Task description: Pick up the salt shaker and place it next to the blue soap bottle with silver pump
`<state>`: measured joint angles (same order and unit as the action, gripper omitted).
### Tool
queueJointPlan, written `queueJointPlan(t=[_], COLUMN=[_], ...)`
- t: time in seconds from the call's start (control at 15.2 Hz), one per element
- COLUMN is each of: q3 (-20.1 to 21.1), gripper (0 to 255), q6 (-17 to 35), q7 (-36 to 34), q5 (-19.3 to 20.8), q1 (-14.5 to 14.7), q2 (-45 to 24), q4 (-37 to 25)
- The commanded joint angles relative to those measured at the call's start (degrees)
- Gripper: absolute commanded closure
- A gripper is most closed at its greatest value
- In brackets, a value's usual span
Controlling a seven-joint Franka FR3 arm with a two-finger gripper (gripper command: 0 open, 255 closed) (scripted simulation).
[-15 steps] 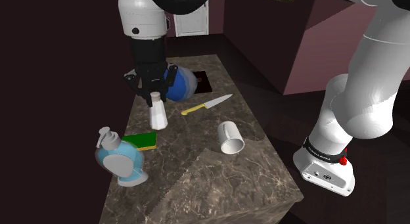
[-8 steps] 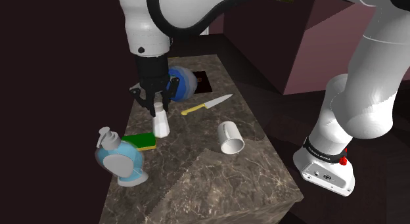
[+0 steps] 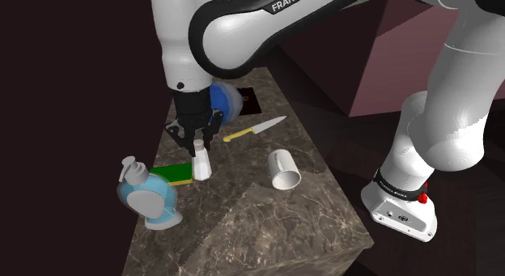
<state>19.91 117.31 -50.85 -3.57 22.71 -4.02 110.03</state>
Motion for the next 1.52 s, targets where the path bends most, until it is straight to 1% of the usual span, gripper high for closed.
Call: queueJointPlan(t=[0.0,0.92,1.45], q3=[0.01,-0.1,-0.1], gripper=[255,255,255], q6=[1.45,11.89,11.89], q7=[0.0,-0.45,-0.45], q5=[0.1,1.58,1.58], q1=[0.04,0.44,0.44], q2=[-0.39,-4.84,-4.84], q4=[1.05,7.26,7.26])
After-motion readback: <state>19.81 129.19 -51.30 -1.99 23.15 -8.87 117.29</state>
